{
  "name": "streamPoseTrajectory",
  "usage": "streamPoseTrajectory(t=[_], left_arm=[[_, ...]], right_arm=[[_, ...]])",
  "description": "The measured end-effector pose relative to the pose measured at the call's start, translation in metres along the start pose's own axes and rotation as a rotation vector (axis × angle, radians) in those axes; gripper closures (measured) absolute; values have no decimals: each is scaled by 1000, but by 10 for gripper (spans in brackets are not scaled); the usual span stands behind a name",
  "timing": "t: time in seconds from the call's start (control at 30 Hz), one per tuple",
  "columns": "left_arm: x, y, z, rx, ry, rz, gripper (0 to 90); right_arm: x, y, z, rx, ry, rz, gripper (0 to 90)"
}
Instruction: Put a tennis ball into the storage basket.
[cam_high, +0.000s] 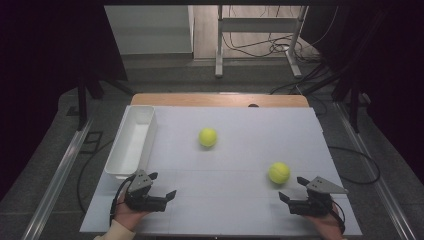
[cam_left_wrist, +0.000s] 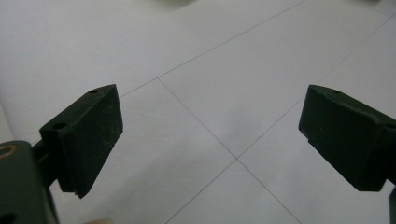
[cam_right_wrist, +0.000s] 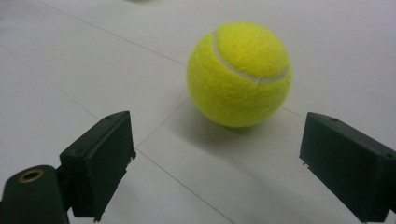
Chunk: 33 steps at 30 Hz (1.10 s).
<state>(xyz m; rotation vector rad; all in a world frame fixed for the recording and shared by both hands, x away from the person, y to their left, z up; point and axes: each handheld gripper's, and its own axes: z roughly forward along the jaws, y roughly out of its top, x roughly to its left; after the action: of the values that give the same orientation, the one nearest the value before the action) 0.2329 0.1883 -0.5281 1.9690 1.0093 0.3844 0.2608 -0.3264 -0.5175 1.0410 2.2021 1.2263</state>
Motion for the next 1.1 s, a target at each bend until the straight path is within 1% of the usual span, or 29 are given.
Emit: streamPoseTrajectory(t=[0.1, 0.17, 0.33, 0.5, 0.73, 1.1], left_arm=[[0, 1, 0, -5, -5, -6, 71], [-1, 1, 0, -6, 0, -2, 71], [0, 1, -1, -9, 2, -6, 73], [1, 2, -1, -9, -2, -18, 74], [0, 4, 0, -14, -12, -21, 79], [-4, 7, 2, -5, -14, -27, 79]], right_arm=[[0, -1, -1, -4, 1, 2, 109], [0, -1, -1, -4, -4, -1, 112], [1, -1, -2, -7, -2, -2, 112], [1, -1, -1, 2, 1, -6, 113], [1, -1, -1, 2, -1, -14, 117], [1, -1, -1, 0, -1, -15, 120]])
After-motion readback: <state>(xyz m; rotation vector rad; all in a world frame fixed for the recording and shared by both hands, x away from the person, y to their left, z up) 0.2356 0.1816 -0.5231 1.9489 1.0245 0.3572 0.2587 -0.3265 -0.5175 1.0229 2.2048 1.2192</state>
